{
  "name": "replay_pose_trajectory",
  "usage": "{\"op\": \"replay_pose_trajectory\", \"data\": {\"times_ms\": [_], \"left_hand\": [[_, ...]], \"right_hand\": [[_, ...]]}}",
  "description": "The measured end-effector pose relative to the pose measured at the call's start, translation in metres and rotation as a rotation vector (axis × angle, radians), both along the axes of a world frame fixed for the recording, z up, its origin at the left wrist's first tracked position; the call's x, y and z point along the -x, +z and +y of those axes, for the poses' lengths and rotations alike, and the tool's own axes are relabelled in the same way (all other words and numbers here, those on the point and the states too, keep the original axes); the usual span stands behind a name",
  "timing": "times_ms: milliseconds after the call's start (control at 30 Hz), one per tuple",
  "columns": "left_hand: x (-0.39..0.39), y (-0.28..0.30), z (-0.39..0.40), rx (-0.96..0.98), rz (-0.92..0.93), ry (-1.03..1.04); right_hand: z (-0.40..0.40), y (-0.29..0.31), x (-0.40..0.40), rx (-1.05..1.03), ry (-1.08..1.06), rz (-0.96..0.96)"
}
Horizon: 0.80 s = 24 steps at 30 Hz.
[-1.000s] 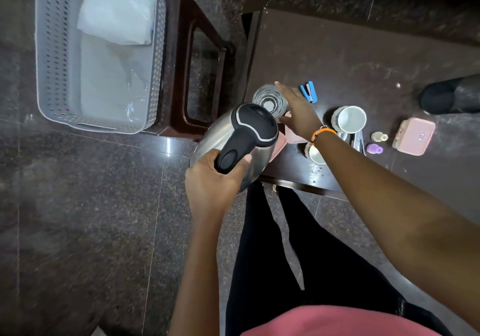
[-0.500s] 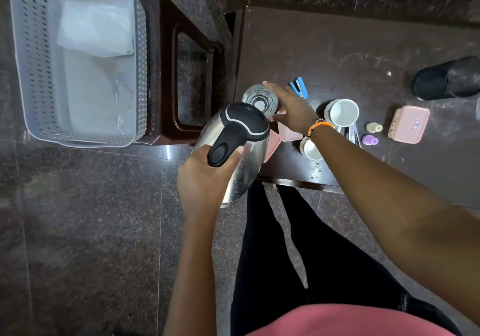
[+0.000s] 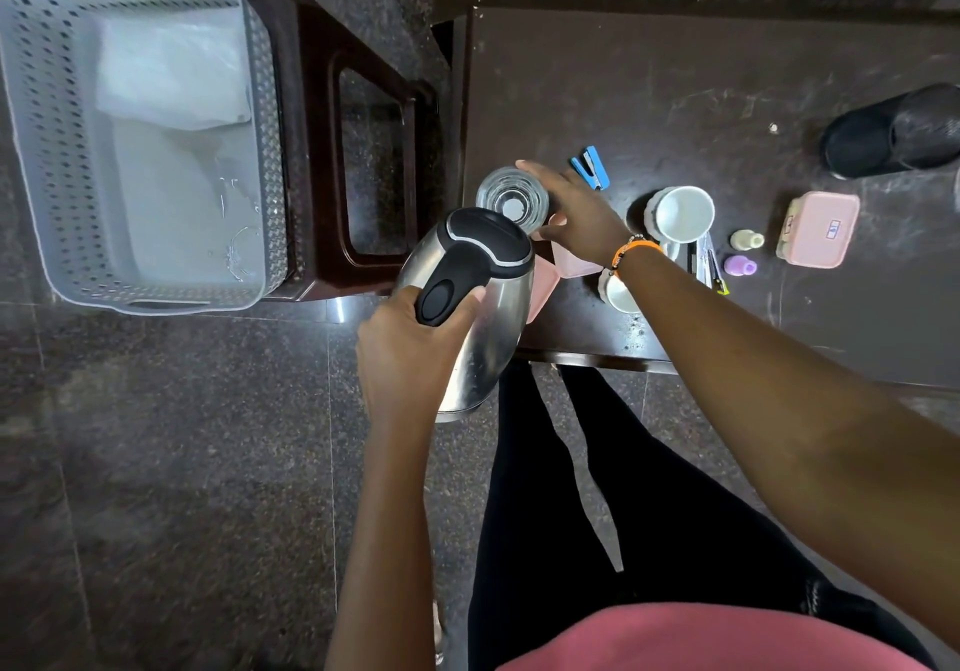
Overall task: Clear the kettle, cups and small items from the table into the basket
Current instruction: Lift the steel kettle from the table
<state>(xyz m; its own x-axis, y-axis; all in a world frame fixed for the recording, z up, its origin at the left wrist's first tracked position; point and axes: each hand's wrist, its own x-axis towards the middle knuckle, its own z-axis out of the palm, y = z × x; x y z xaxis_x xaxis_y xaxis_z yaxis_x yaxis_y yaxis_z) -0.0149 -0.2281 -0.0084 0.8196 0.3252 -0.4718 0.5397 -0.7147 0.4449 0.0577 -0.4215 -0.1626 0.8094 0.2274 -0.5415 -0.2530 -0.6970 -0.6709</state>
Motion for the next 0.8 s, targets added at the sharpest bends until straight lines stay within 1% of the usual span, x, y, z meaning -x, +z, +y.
{"op": "replay_pose_trajectory", "data": {"times_ms": [133,333,633,800], "left_hand": [[-0.0023,-0.0013,-0.0002,0.013,0.024,-0.005],[-0.0058,-0.0004,-0.0007,0.046,0.009,0.005],[-0.004,-0.0007,0.0006,0.032,0.018,-0.015],[-0.0022,-0.0014,-0.0004,0.033,0.022,0.008]], "right_hand": [[0.0002,-0.0023,0.0013,-0.007,-0.014,-0.002],[0.0006,-0.0033,0.0006,-0.037,-0.035,0.01],[0.0004,-0.0033,0.0013,-0.049,-0.053,0.018],[0.0011,-0.0056,0.0012,-0.044,-0.057,0.02]]}}
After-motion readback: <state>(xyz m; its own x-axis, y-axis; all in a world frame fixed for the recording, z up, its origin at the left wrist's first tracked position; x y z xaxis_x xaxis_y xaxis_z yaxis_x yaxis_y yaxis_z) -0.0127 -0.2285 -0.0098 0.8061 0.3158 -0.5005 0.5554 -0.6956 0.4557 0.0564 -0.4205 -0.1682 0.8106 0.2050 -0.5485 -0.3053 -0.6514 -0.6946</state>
